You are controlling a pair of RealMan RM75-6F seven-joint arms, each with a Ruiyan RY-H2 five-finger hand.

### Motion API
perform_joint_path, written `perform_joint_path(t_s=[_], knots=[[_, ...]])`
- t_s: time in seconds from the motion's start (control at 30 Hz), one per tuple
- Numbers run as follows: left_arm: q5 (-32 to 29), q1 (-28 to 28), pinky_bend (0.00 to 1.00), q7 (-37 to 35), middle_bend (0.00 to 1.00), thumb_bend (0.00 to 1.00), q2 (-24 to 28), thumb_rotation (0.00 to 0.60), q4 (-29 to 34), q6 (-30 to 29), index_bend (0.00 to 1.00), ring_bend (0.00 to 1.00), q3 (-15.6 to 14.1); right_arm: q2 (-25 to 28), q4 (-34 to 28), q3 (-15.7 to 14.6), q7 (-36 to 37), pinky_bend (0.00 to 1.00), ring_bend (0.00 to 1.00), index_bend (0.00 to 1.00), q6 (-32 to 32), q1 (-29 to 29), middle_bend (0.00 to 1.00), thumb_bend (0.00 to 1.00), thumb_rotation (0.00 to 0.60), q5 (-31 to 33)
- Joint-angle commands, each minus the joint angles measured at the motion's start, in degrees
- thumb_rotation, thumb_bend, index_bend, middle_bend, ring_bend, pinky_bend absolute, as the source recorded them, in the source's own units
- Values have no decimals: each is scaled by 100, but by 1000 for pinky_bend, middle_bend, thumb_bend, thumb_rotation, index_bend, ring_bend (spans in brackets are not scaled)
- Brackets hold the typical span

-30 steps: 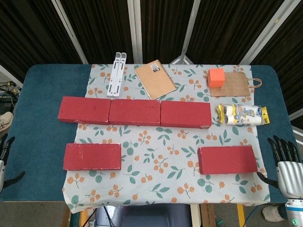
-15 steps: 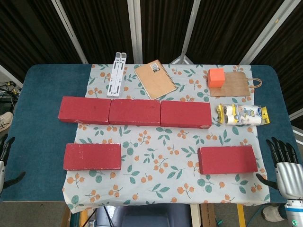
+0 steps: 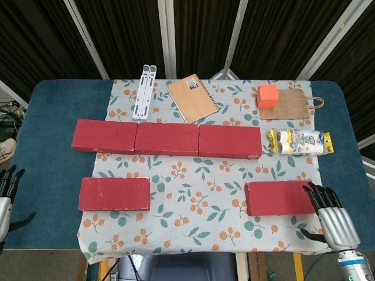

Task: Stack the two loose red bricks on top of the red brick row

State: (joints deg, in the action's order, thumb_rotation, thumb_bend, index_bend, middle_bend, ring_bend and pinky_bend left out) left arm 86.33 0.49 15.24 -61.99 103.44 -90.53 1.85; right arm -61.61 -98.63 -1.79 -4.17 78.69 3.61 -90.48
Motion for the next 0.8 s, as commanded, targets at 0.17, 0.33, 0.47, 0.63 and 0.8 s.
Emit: perform_joint_path(t_s=[0.17,0.33,0.47,0.63,0.8], knots=[[-28,-22,76,21,0,0,-9,600,-14,46,27,0,3,-592,-166,107,-1116,0,0,0,-370,220,0,3,600,312],[-70,-52,76,35,0,0,-16,600,-26,91,26,0,23,-776,-200,172,-1639,0,0,0,-667,381,0,3,600,570],[-103,-59,76,30,0,0,-21,600,-36,93,27,0,43,-884,-205,284,-1973,0,0,0,-888,535,0,3,600,852],[-126,-49,76,17,0,0,-17,600,-34,66,27,0,55,-991,-176,395,-2303,0,0,0,-1180,745,0,3,600,1180],[-147,-38,76,36,0,0,-21,600,-32,46,27,0,59,-1030,-138,467,-2625,0,0,0,-1452,972,0,3,600,1406]])
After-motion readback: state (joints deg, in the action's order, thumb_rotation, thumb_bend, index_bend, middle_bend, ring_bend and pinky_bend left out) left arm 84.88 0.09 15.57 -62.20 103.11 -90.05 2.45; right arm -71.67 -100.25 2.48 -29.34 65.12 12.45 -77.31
